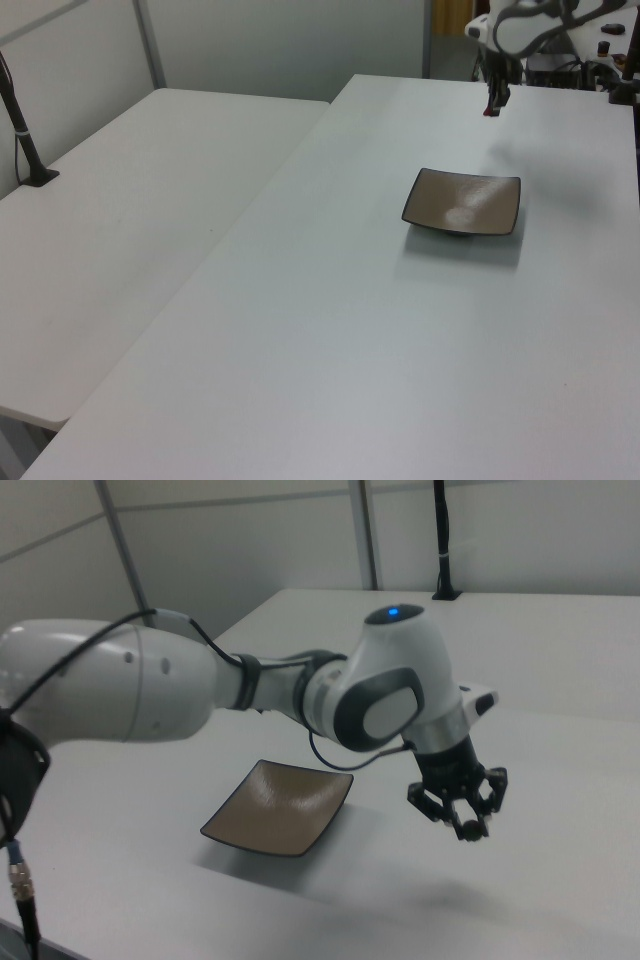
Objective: Strawberries on a ceramic plate
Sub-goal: 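Lift the held strawberry and carry it toward the brown plate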
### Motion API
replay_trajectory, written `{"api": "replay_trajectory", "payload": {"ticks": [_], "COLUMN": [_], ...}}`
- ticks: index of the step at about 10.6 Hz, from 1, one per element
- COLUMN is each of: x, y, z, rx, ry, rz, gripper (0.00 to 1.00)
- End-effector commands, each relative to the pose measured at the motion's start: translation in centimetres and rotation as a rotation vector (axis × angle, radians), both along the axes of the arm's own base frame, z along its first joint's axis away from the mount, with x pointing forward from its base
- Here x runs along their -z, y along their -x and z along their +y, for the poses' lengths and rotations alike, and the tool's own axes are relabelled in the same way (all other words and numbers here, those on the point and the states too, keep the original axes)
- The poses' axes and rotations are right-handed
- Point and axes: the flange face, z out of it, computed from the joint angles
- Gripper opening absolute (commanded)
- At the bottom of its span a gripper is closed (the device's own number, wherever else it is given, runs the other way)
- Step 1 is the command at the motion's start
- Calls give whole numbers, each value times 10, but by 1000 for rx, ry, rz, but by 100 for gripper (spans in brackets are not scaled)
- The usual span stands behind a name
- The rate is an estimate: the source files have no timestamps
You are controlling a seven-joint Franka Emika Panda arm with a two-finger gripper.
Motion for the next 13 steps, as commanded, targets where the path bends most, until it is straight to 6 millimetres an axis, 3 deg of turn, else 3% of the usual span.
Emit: {"api": "replay_trajectory", "payload": {"ticks": [1,8,13], "x": [-57,-118,-113], "y": [17,25,29], "z": [40,181,294], "rx": [93,206,364], "ry": [-50,-169,-168], "rz": [10,63,131], "gripper": [4,5,6]}}
